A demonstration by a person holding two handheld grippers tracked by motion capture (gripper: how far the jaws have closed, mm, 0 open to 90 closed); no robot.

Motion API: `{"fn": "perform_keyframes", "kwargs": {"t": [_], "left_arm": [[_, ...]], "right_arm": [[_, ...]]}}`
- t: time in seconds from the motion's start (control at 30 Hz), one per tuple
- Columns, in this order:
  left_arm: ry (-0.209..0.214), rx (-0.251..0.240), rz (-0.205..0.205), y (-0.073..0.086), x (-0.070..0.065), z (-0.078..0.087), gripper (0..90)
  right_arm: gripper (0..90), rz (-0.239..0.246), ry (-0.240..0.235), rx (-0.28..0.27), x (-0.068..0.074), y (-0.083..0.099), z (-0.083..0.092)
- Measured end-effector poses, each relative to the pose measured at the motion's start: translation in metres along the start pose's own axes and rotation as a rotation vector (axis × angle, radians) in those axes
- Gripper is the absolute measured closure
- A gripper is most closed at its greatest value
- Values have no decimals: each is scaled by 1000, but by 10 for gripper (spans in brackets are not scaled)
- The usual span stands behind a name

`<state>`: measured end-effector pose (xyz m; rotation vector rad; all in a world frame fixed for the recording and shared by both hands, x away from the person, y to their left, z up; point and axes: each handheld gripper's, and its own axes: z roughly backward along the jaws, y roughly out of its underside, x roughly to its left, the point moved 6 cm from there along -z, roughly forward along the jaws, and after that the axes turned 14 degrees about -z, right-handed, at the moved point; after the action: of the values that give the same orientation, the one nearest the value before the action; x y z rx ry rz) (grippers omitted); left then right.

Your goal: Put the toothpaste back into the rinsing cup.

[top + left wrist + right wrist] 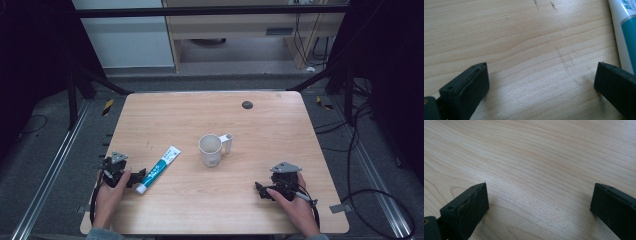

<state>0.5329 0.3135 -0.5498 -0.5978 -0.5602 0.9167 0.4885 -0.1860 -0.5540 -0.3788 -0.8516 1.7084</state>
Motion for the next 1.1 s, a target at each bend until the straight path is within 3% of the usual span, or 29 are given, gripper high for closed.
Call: {"fn": "perform_keyframes", "kwargs": {"t": [0.13, 0.23, 0.37, 0.6, 0.77, 0.9, 1.1], "left_arm": [[6, -9, -9, 0, -1, 2, 11], [16, -25, 10, 1, 1, 5, 30], [-2, -48, 8, -1, 4, 11, 31], [32, -106, 9, -14, 1, 35, 75], [60, -110, -36, -32, -11, 47, 75], [30, -98, -82, -41, -17, 49, 74], [81, -97, -114, -53, -29, 50, 87]], "right_arm": [[18, -1, 1, 0, 0, 0, 0], [18, -1, 1, 0, 0, 0, 0], [18, -1, 0, 0, 0, 0, 0], [18, -1, 1, 0, 0, 0, 0], [18, -1, 2, 0, 0, 0, 0], [18, 2, 1, -1, 0, 0, 0], [17, 3, 0, 0, 0, 0, 0]]}}
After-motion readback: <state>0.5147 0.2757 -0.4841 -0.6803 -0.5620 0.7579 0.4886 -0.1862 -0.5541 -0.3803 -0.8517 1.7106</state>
